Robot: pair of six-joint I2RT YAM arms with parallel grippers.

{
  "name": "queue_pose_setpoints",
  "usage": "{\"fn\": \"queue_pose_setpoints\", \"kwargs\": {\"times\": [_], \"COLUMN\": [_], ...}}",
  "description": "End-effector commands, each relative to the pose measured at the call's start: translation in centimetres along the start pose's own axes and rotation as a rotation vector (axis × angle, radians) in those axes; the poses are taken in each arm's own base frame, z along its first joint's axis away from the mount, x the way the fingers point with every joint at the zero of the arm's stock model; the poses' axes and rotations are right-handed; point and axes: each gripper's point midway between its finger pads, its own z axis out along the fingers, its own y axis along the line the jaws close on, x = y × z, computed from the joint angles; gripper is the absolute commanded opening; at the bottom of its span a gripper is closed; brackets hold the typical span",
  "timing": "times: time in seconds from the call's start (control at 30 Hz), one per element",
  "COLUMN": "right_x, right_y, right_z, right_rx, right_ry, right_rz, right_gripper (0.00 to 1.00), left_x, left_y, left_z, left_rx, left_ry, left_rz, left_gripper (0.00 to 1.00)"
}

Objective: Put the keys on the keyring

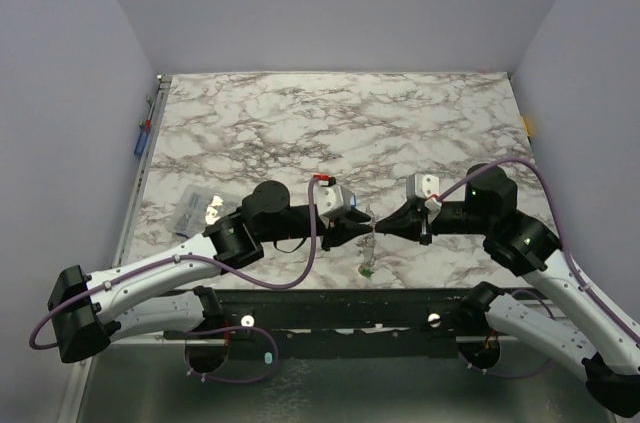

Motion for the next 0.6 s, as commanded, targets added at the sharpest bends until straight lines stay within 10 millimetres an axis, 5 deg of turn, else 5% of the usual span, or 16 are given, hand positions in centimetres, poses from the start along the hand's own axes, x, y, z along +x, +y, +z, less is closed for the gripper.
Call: {"fn": "queue_pose_setpoints", "kwargs": {"times": [0.0,0.27,0.47,0.57], "right_x": [-1.12,-1.43,-1.56,-1.68], "right_y": [0.73,0.78,0.91,0.68], "right_z": [0.08,0.20,0.27,0.26], "right_rx": [-0.041,-0.049,-0.056,-0.042], "right_ry": [-0.039,-0.054,-0.066,-0.072], "right_rz": [-0.011,-0.009,-0.006,-0.009], "right_gripper": [0.01,0.01,0.01,0.01], "left_x": [-0.93,-0.48,-0.57,-0.63], "left_y": [-0.52,-0.77,-1.03,-1.00], "left_z": [0.17,0.34,0.41,0.44], "left_rx": [0.029,0.041,0.055,0.055], "left_ry": [-0.043,-0.038,-0.055,-0.063], "left_rz": [0.014,-0.013,-0.012,-0.010], "left_gripper": [0.28,0.24,0.03,0.00]}}
